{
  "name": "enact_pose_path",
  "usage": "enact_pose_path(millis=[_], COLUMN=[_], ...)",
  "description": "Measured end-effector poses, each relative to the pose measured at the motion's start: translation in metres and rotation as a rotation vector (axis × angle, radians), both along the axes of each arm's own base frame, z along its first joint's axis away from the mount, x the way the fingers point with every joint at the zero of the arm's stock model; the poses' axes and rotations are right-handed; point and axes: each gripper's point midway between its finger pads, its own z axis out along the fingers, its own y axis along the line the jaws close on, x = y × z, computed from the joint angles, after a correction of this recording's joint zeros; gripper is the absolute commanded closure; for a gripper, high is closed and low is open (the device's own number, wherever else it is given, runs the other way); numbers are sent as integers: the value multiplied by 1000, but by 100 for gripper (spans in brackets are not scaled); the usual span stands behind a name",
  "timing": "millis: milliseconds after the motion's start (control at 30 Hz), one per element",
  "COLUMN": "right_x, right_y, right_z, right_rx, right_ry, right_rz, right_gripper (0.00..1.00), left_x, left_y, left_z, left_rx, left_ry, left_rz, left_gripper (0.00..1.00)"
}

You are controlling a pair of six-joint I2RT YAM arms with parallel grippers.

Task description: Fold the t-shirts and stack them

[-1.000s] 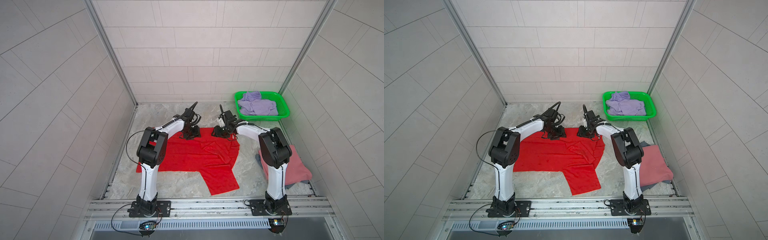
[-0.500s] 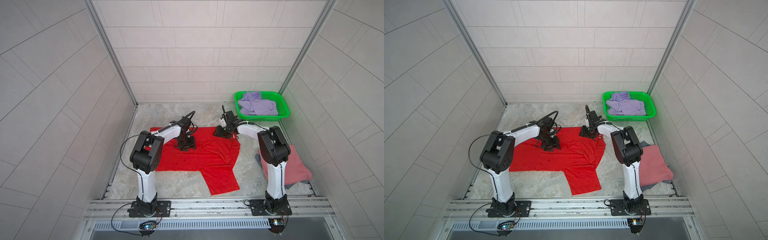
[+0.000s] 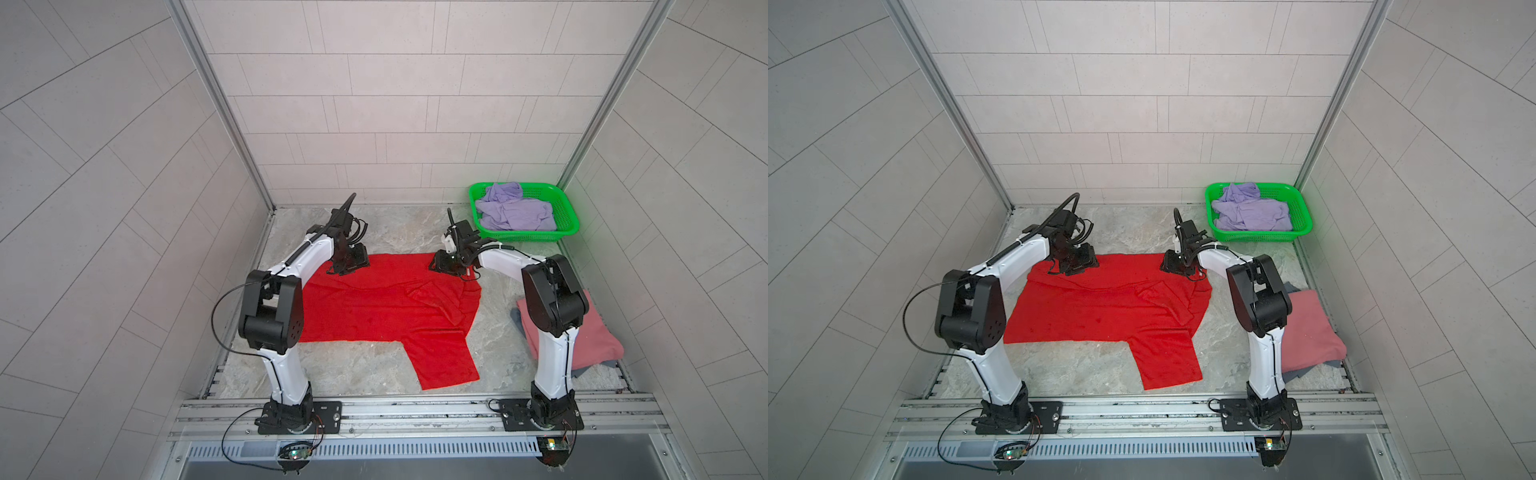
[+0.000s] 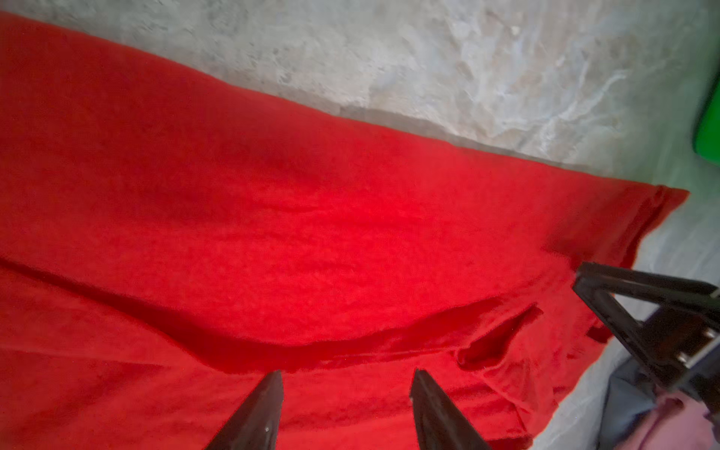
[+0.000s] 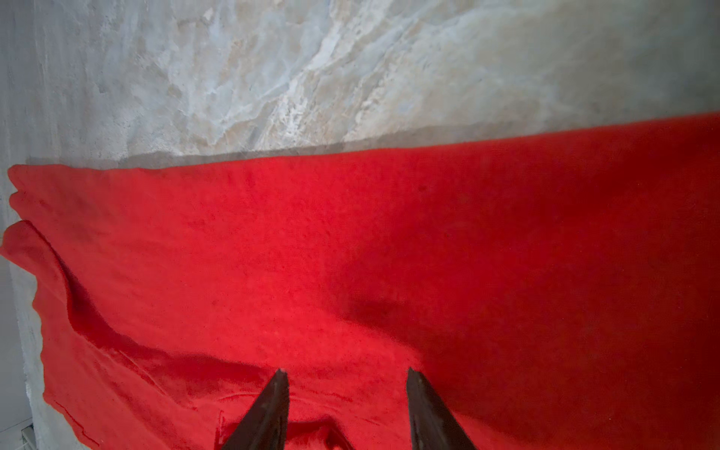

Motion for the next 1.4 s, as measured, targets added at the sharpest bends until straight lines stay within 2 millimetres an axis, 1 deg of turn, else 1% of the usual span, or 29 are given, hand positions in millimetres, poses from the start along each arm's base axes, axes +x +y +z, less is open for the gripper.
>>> enact_pose_path(millis=[100, 167, 233, 333, 433, 500, 533, 667, 733, 767, 833, 900, 967, 1000, 1100, 1200, 1267, 1400], right_x=[-2, -2, -2, -2, -2, -3, -3, -3, -3, -4, -4, -4, -3, -1, 2, 3, 4, 5], right_y=[-1, -1, -1, -1, -1, -2, -2, -6, -7, -7, -7, -7, -6, -6, -5, -6, -7, -11], right_z=[-3, -3, -3, -3, -3, -3, -4, -5, -5, -5, -5, -4, -1, 1, 5, 6, 6, 5], right_rx=[-1, -1, 0, 0, -1, -2, -3, -7, -8, -8, -8, -6, -4, -4, 0, 0, -1, -6], right_ry=[7, 9, 8, 8, 8, 11, 13, 19, 21, 23, 26, 28, 25, 21, 10, 7, 7, 6], right_rz=[-3, -3, -3, -3, -4, -4, -4, -7, -8, -8, -8, -7, -5, -4, -3, -5, -8, -14], right_gripper=[50, 50, 50, 50, 50, 50, 50, 50, 50, 50, 50, 50, 50, 50, 50, 50, 50, 50], left_x=[8, 8, 6, -1, -20, -27, -34, -75, -85, -85, -80, -71, -56, -45, -17, 0, 2, -7], left_y=[3, 8, 14, 26, 44, 56, 66, 98, 110, 113, 114, 111, 107, 105, 103, 107, 110, 120], left_z=[-20, -32, -38, -50, -68, -63, -61, -52, -41, -35, -24, -17, -13, -12, -14, -22, -28, -31], left_rx=[35, 69, 99, 139, 171, 177, 189, 225, 236, 236, 230, 208, 186, 178, 179, 221, 253, 332], left_ry=[26, 49, 59, 81, 139, 131, 134, 170, 163, 151, 117, 98, 85, 74, 51, 55, 62, 92], left_rz=[15, 35, 54, 87, 129, 164, 184, 256, 290, 300, 308, 306, 305, 304, 297, 284, 272, 262], left_gripper=[41, 41, 41, 41, 41, 41, 41, 40, 40, 40, 40, 40, 40, 40, 41, 41, 41, 40])
